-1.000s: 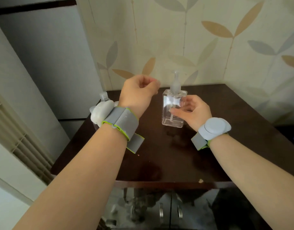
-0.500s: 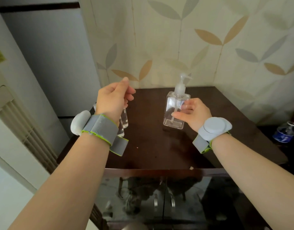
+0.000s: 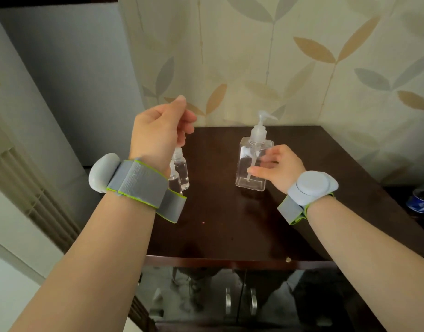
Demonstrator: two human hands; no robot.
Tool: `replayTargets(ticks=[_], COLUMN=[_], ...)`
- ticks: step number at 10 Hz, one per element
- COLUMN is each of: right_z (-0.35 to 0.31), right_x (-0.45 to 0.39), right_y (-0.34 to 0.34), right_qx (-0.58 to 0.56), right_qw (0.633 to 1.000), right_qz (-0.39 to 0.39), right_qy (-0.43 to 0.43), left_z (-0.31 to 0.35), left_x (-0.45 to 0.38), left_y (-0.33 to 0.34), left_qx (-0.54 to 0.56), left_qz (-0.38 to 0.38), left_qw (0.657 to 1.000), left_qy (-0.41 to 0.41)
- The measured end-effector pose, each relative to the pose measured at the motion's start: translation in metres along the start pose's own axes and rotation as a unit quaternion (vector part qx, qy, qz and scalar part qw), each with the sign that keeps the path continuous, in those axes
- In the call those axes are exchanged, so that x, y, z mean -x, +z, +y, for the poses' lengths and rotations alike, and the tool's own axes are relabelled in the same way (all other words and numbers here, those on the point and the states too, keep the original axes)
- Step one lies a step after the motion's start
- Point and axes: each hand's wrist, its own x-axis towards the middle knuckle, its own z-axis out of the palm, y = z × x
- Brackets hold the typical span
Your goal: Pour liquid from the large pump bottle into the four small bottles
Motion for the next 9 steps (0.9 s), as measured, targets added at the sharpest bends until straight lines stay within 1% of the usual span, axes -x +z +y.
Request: replayTargets(ticks=[3, 4, 5, 6, 7, 8, 9], right_z=[0.01, 0.012, 0.014, 0.016, 0.012, 0.009, -0.009], right_x=[-0.023, -0.027, -0.026, -0.023, -0.023, -0.023, -0.026], right_y=[0.003, 0.001, 0.002, 0.004, 0.005, 0.003, -0.014], right_qx=[-0.044, -0.043, -0.041, -0.081, -0.105, -0.095, -0.095], right_qw=[0.998, 0.997, 0.996, 0.993, 0.988, 0.984, 0.98], right_qz=[-0.041, -0.065, -0.072, -0.077, -0.099, -0.121, -0.105], right_qy=[0.002, 0.011, 0.024, 0.034, 0.06, 0.089, 0.139], left_z=[-0.015, -0.012, -0.011, -0.013, -0.008, 0.005, 0.025], left_x=[-0.039, -0.062, -0.076, -0.087, -0.096, -0.102, -0.108], left_y=[0.037, 0.045, 0.052, 0.056, 0.057, 0.056, 0.052], left_qx=[0.008, 0.005, 0.014, 0.029, 0.044, 0.045, 0.044], left_qz=[-0.085, -0.106, -0.145, -0.17, -0.172, -0.168, -0.144], left_qw=[0.995, 0.992, 0.985, 0.977, 0.973, 0.971, 0.968], left_qy=[-0.059, -0.073, -0.096, -0.126, -0.147, -0.165, -0.2])
